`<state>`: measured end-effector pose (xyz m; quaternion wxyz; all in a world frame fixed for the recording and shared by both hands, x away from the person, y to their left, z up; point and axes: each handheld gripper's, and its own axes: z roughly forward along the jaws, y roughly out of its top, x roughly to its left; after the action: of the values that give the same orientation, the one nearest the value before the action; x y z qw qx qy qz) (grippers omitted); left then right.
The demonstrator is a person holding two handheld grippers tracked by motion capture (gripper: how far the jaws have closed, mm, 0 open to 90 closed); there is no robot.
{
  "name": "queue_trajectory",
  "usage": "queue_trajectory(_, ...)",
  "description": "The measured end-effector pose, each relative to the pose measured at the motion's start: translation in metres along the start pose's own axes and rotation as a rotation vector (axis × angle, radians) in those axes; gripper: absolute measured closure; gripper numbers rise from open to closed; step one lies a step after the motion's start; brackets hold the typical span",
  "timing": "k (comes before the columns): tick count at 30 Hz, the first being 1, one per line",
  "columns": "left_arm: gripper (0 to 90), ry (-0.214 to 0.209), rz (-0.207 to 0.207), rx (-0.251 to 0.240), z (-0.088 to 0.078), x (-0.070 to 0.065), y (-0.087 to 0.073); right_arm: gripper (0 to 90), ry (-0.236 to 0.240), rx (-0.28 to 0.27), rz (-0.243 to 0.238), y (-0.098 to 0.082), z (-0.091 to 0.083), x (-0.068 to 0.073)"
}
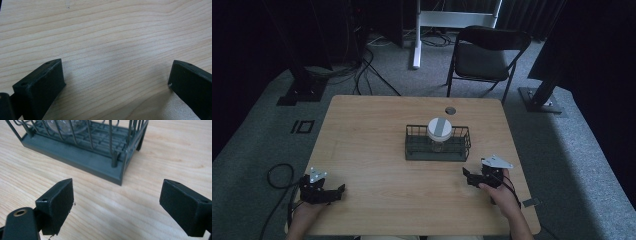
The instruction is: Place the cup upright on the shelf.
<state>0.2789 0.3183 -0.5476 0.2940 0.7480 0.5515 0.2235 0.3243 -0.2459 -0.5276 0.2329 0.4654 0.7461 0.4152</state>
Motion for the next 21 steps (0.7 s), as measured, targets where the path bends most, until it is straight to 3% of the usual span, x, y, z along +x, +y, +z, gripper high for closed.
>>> queue_trajectory(11, 0.6, 0.000, 0.000, 0.000, 0.000, 0.000, 0.000, 11.9, -0.019, 0.033, 0.006, -0.010, 0.000, -0.007)
queue_trajectory(21, 0.6, 0.000, 0.000, 0.000, 0.000, 0.000, 0.000, 11.9, -0.052, 0.087, -0.023, -0.019, -0.001, -0.015)
